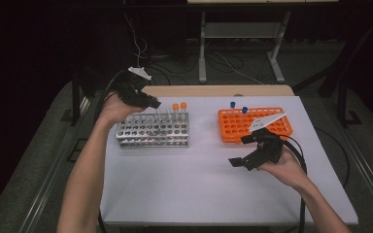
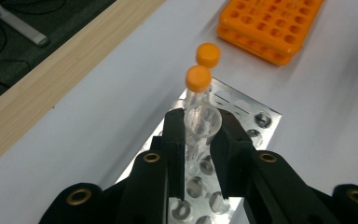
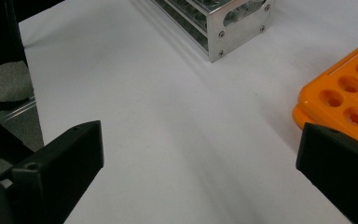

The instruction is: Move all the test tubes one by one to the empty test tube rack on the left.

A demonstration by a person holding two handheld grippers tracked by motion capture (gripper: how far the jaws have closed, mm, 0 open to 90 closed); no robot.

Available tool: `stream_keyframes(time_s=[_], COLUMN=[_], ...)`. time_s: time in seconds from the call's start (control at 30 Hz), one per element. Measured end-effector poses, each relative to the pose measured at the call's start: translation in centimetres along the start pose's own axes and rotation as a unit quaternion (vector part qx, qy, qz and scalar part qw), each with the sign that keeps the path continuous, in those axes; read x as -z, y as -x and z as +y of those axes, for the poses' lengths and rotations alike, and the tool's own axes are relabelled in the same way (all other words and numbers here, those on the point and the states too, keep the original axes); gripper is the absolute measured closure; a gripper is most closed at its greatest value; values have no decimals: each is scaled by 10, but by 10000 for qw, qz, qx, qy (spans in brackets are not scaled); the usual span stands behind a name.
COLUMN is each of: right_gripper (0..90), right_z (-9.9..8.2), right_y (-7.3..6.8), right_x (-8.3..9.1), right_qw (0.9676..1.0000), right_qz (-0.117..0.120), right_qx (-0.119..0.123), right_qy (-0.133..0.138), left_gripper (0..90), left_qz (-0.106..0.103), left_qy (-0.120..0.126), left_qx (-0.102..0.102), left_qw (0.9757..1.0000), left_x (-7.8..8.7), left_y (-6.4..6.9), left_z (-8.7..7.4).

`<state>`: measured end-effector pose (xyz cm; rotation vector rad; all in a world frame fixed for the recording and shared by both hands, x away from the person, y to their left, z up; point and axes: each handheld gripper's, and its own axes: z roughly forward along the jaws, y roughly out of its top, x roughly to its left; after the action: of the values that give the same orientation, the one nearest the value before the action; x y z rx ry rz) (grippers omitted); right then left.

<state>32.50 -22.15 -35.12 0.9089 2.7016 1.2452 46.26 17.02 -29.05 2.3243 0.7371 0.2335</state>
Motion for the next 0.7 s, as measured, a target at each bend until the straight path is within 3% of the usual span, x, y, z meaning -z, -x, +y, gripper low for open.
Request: stream_keyframes(time_s=[0.33, 0.5, 0.7], right_gripper=[2, 2, 2], right_z=[-9, -11, -13], right_y=[5, 6, 6], right_x=[3, 2, 1], right_qw=[10000, 9999, 9999], right_qz=[-17, -18, -3], right_qx=[-76, -115, -104], right_qy=[19, 16, 28], left_gripper=[747, 746, 746], left_qz=[121, 82, 51], left_qy=[127, 154, 24], left_qx=[251, 246, 191], left_qw=[9995, 9995, 9998], left_x=[-15, -21, -30], left_y=[-17, -17, -15], left_z=[-5, -3, -2])
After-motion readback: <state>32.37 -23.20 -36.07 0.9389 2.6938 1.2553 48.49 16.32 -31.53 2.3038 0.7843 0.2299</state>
